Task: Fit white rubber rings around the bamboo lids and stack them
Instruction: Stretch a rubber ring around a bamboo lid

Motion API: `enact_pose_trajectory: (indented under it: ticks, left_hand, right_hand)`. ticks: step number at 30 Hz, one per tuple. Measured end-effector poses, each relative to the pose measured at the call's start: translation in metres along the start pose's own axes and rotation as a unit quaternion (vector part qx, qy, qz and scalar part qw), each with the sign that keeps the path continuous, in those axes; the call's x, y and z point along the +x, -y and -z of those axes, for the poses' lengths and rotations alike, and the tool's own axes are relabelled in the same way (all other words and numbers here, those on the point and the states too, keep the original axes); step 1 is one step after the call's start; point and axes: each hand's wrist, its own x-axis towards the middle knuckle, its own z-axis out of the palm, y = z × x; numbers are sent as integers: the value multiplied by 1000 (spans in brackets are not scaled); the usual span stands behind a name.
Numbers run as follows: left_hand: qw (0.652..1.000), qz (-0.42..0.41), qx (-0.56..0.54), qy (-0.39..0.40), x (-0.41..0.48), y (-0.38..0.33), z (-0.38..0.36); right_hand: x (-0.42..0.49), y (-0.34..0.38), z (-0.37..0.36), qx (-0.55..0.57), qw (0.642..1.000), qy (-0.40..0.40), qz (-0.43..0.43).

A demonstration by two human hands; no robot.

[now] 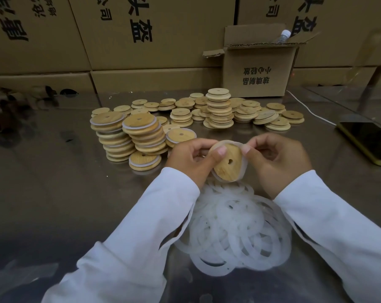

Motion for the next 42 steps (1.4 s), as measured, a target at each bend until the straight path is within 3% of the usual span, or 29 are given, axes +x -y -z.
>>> enact_pose_trajectory:
  ticks: [9, 13, 18, 29, 35, 42]
  left_hand:
    - [999, -27, 26, 0, 2, 1, 3]
    - [1000, -4, -5, -16, 1, 1, 3]
    - [992, 58, -108, -26, 1, -2, 2]
    - [986, 105, -130, 15, 1, -2, -1]
    - [997, 72, -31, 1, 0, 1, -2]
    - [999, 20, 39, 27, 1, 0, 3]
  right_hand:
    - [5, -1, 2, 59, 997, 16, -40]
    - [2, 0, 1, 56, 998, 18, 8]
    - [0, -2, -2, 66, 998, -9, -10]
    - [-5, 2, 1, -2, 998, -45, 44]
    - [-8, 4, -2, -26, 997, -43, 56]
    - [-3, -1, -3, 17, 998, -45, -30]
